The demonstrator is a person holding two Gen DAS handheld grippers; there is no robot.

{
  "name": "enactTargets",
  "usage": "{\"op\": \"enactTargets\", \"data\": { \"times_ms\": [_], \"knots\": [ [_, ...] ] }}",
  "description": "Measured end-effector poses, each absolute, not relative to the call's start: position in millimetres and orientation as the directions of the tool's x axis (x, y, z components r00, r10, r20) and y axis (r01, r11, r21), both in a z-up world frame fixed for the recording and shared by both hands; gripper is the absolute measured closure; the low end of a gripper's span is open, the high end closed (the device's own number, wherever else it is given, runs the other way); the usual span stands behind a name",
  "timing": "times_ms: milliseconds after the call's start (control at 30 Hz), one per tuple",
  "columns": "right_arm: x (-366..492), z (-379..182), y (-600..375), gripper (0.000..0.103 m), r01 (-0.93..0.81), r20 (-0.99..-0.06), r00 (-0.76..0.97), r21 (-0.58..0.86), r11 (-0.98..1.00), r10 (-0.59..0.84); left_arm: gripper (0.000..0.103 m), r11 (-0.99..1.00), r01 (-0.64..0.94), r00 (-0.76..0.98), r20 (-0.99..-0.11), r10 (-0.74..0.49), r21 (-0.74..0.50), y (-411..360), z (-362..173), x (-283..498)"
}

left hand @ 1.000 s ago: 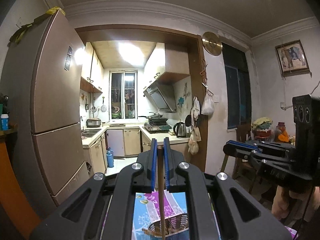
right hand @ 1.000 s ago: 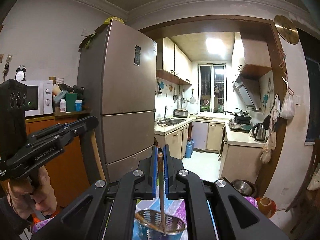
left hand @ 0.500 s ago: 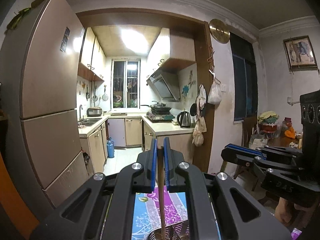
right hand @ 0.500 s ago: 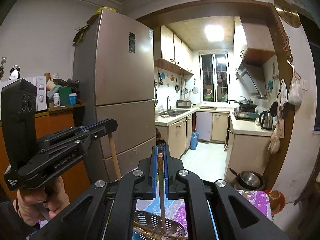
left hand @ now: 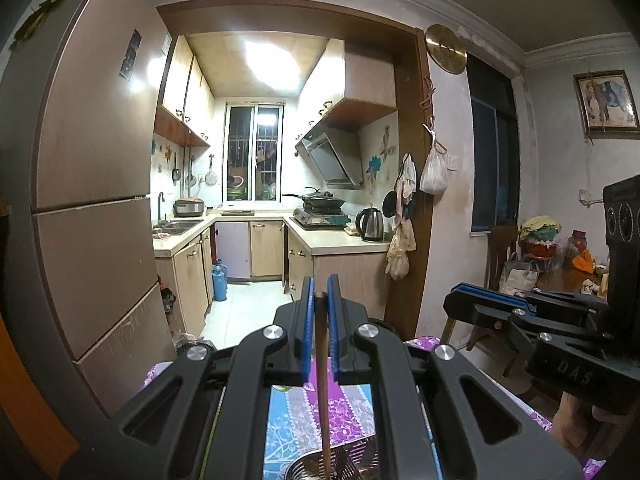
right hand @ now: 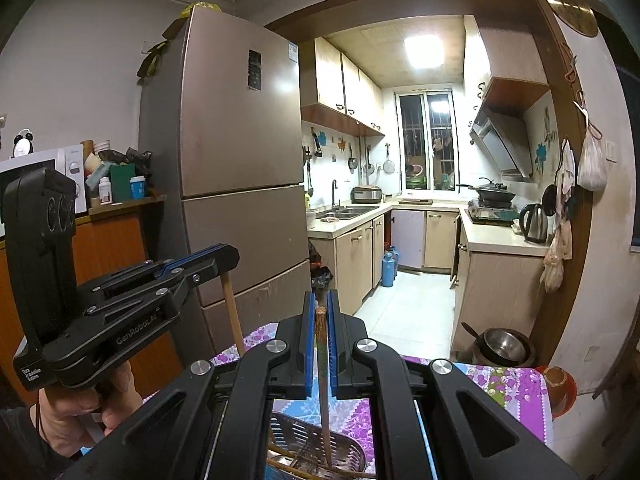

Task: Organize utensils
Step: 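Carry the left tool's chopstick over the blue holder while the right tool carries its own, then open the left tool to drop its chopstick in the holder while the right tool releases its own, then move both open tools back down to the remaining chopsticks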

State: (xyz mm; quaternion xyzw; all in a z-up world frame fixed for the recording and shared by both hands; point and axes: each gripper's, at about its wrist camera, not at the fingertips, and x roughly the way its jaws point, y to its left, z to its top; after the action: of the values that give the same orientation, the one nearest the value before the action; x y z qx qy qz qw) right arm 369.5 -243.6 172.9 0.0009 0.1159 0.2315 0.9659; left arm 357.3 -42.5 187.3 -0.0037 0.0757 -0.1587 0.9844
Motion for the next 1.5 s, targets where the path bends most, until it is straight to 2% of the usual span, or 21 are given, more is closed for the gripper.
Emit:
{"op": "enactTargets", "data": {
  "times_ms": [333,400,467,567,733,867,1000,1167,1267,1500],
  "knots": [
    [375.5,168.6,-244.3,0.094,-0.450,-0.240,0.858,0.077,0.890,0.455,0.097,0.951,0.302,0.936,-0.168,-0.308,-0.061,-42.2,182.1,362.1],
    [372.4,168.9,-247.1,0.071,-0.448,-0.232,0.861,0.078,0.891,0.453,0.097,0.952,0.297,0.937,-0.172,-0.305,-0.075,-38.6,183.1,361.6],
    [364.4,171.8,-251.5,0.069,-0.442,-0.214,0.868,0.080,0.893,0.449,0.096,0.954,0.290,0.939,-0.168,-0.300,-0.079,-34.3,185.0,356.9],
    [341.6,180.8,-258.2,0.068,-0.442,-0.187,0.874,0.083,0.893,0.449,0.086,0.957,0.282,0.945,-0.150,-0.290,-0.073,-26.6,192.1,338.6],
    [263.5,185.5,-262.9,0.066,-0.455,-0.141,0.876,0.078,0.887,0.462,0.052,0.966,0.259,0.962,-0.088,-0.259,-0.006,2.4,200.4,267.5],
    [179.0,141.6,-249.8,0.063,-0.503,-0.143,0.845,0.112,0.857,0.515,0.044,0.973,0.225,0.971,-0.087,-0.221,0.047,37.1,179.4,200.1],
    [113.1,50.8,-211.0,0.063,-0.519,-0.255,0.804,0.141,0.843,0.538,0.044,0.974,0.204,0.966,-0.180,-0.184,0.099,64.5,123.5,144.9],
    [71.8,-42.6,-165.4,0.067,-0.490,-0.396,0.745,0.221,0.843,0.537,0.044,0.978,0.188,0.921,-0.363,-0.143,0.090,92.1,31.9,113.1],
    [57.6,-74.9,-131.3,0.071,-0.491,-0.447,0.706,0.249,0.835,0.549,0.044,0.987,0.162,0.887,-0.442,-0.135,0.023,111.3,-6.5,108.7],
    [51.6,-108.1,-71.3,0.081,-0.497,-0.513,0.691,0.176,0.850,0.510,0.044,0.983,0.182,0.854,-0.497,-0.156,0.006,122.4,-47.9,95.2]
  ]
}}
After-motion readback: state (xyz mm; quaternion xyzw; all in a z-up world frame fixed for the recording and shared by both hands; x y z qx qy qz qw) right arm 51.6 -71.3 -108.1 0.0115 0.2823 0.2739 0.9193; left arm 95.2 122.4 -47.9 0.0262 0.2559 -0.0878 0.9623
